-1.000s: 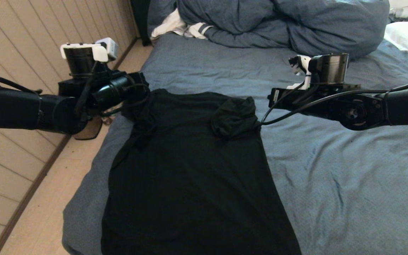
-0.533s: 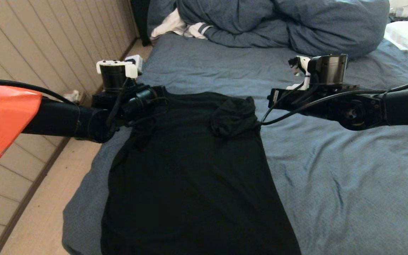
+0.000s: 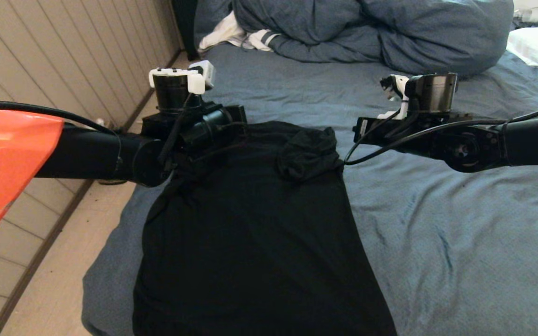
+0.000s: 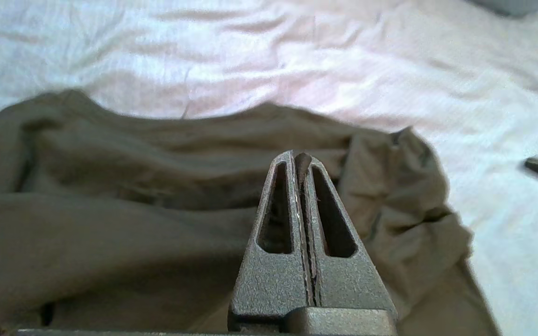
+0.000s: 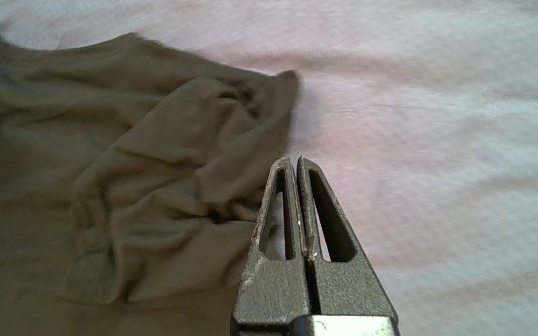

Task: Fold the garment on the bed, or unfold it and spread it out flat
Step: Fold the black T-shirt

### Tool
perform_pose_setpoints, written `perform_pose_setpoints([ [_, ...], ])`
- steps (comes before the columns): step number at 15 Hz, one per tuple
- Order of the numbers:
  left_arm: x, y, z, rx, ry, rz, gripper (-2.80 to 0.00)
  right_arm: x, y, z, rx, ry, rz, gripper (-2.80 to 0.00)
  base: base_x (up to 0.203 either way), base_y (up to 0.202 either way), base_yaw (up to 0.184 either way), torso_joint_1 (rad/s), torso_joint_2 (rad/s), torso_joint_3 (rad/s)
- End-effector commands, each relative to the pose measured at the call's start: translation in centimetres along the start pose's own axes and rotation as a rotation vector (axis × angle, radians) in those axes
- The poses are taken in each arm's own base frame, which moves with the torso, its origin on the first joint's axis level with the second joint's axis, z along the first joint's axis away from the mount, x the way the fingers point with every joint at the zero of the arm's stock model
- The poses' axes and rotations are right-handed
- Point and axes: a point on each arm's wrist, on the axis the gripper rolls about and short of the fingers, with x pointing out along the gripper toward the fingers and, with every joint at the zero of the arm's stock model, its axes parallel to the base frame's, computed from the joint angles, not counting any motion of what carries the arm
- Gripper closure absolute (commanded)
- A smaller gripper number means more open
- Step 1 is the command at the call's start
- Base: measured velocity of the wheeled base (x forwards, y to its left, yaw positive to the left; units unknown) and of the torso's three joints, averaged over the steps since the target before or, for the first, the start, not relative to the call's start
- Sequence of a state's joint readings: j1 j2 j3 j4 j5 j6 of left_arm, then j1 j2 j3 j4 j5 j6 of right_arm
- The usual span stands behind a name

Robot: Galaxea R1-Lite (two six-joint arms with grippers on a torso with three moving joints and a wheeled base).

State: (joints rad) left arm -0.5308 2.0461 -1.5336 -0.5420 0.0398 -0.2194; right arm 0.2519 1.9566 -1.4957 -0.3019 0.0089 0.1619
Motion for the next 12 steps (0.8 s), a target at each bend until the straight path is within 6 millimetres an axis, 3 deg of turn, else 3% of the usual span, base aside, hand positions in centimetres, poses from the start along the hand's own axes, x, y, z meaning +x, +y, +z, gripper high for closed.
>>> perform_pose_setpoints([
  [1, -0.8, -0.6, 1.3, -0.003, -0.028, -0.017, 0.00, 0.1, 0.0, 0.0, 0.001, -0.001, 0.000, 0.00, 0.000, 0.000, 0.000, 0.000, 0.00, 0.000],
  [5, -0.9, -0.7, 1.4, -0.009, -0.016, -0.027, 0.00, 0.1, 0.0, 0.0, 0.001, -0.001, 0.000, 0.00, 0.000, 0.000, 0.000, 0.000, 0.00, 0.000],
  [9, -2.3, -1.0, 3.4, -0.023, -0.005, -0.081, 0.00, 0.1, 0.0, -0.1, 0.001, 0.001, 0.000, 0.00, 0.000, 0.000, 0.000, 0.000, 0.00, 0.000],
  [12, -3.4, 0.3, 4.5, -0.102, 0.081, -0.186, 0.00, 0.2, 0.0, -0.2, 0.001, 0.002, 0.000, 0.00, 0.000, 0.000, 0.000, 0.000, 0.00, 0.000],
])
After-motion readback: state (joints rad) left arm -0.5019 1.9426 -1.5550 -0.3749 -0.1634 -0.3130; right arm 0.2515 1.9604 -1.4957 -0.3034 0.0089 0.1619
